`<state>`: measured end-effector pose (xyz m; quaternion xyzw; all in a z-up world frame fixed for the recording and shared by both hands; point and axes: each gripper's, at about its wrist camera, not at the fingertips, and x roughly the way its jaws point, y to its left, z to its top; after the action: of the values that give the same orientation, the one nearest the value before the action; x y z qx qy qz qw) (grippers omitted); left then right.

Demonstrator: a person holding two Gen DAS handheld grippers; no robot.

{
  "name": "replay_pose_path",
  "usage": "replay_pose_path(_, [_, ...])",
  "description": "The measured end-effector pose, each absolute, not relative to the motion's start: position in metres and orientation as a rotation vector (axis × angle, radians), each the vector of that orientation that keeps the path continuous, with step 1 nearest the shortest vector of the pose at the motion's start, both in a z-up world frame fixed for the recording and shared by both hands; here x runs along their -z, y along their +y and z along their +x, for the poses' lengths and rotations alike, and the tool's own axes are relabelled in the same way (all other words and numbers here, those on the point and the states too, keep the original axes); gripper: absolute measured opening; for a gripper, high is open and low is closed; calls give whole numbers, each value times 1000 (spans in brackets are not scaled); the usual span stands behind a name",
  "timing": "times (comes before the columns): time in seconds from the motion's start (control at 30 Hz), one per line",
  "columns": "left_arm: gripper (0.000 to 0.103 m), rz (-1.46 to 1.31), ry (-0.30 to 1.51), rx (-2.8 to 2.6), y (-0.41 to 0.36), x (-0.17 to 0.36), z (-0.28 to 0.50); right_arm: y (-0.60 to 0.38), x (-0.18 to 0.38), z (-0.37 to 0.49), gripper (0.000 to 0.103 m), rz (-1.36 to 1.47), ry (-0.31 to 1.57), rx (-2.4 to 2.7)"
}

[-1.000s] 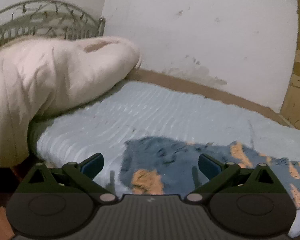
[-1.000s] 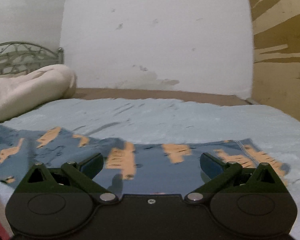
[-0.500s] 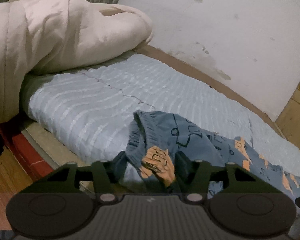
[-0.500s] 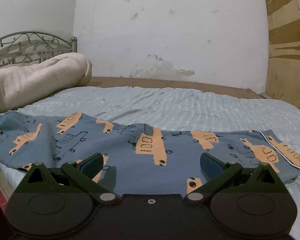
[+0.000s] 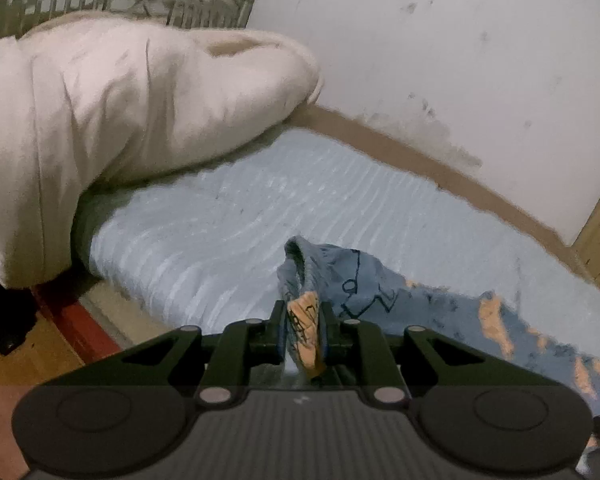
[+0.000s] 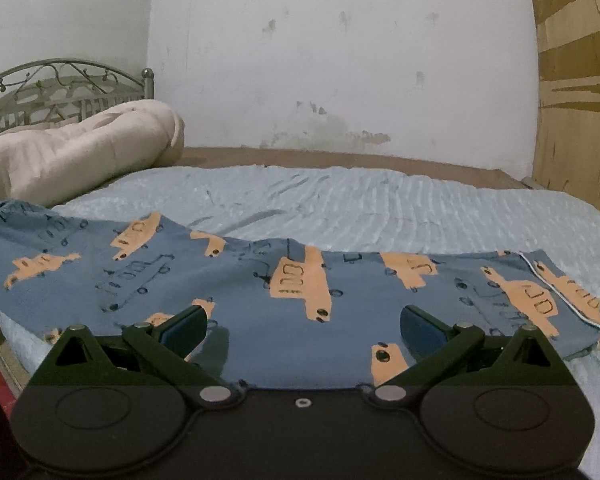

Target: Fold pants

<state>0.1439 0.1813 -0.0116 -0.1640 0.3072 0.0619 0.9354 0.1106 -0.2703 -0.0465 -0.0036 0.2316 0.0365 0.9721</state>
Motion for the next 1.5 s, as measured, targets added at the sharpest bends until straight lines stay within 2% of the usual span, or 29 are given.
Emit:
replay_pose_path(0.1, [19,-318,648,-136,179,23,144,-270,51,112,102,-11,483,-75])
replay_pose_path(0.17, [26,-292,637,-143,174,22,141,-271,54,112,102,-18,490,-77])
replay_pose_path(0.2, [34,-273,631,-149,172,20,140,-271,55,112,102,-22,491,-79])
replay_pose_path(0.23, [49,-250,622,-164,168,16,139,-271,55,112,102,-24,491,-80])
replay_pose_path(0.27, [58,-218,607,-178,163,11,137,-271,55,112,102,-24,490,-80])
replay_pose_path(0.3, [71,-194,590,-183,160,8,137,-271,54,112,102,-25,486,-80])
replay_pose_path(0.33, [78,-167,567,-189,154,3,137,-270,53,112,102,-28,482,-83])
replay_pose_path(0.43, [85,-70,514,-180,131,-9,139,-260,45,121,102,-63,458,-126])
replay_pose_path(0.57, [89,0,509,-110,100,-12,156,-232,27,157,102,-144,464,-241])
replay_pose_path(0.73, [89,102,622,-99,75,10,197,-181,22,228,102,-220,516,-405])
replay_pose_path(0.87, [89,127,662,-150,76,26,216,-146,30,277,102,-246,620,-486])
replay_pose_path(1.17, [90,95,683,-181,85,31,226,-134,47,328,102,-264,651,-335])
replay_pose_path(1.3, [101,61,661,-147,82,22,217,-155,37,321,102,-219,636,-270])
replay_pose_path(1.5, [102,59,619,-81,56,10,197,-193,26,242,102,-287,581,-328])
